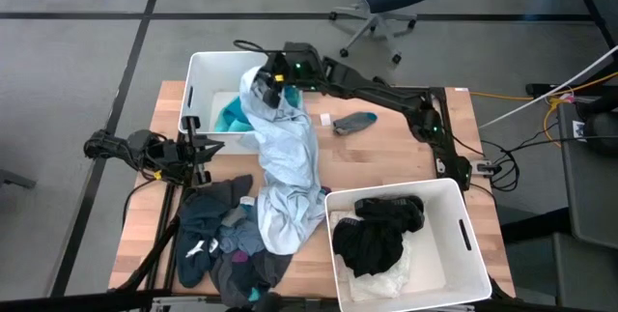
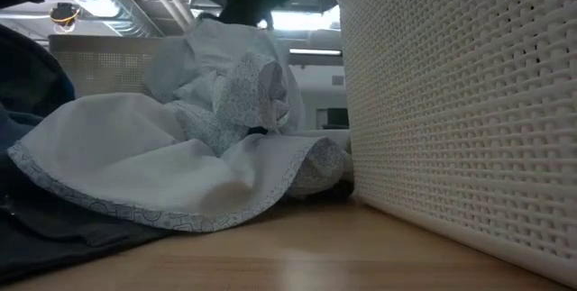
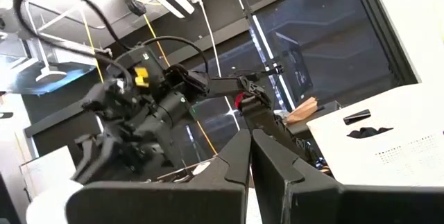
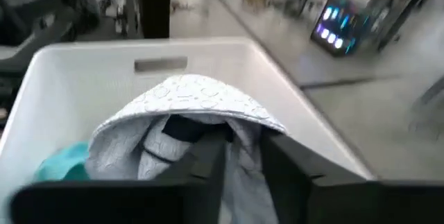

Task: Sort clothes
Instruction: Put the gray polo shirt into the top white laundry bin

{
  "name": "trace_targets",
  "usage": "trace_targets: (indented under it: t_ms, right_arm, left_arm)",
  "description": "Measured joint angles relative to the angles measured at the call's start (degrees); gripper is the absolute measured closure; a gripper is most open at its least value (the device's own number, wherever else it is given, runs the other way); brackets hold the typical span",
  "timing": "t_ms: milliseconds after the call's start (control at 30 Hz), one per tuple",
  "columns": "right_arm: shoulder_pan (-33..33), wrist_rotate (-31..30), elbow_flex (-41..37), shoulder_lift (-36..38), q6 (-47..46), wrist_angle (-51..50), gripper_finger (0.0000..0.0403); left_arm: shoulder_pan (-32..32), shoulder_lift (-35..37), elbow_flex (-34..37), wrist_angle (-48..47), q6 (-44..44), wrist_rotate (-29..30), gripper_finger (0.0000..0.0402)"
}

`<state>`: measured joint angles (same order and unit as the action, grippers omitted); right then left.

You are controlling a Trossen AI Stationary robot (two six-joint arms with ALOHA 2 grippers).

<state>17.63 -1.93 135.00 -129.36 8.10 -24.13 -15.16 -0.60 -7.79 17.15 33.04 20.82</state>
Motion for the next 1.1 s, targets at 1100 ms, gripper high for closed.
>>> trace_targets:
  t_ms: [1100]
  right_arm:
    - [-21.32,-12.69,-22.32,15.84,-25.95,-33.72,0.0149]
  left_arm:
    - [0.0,0.0,0.0,-0.21,-1.57,0.0,0.0396]
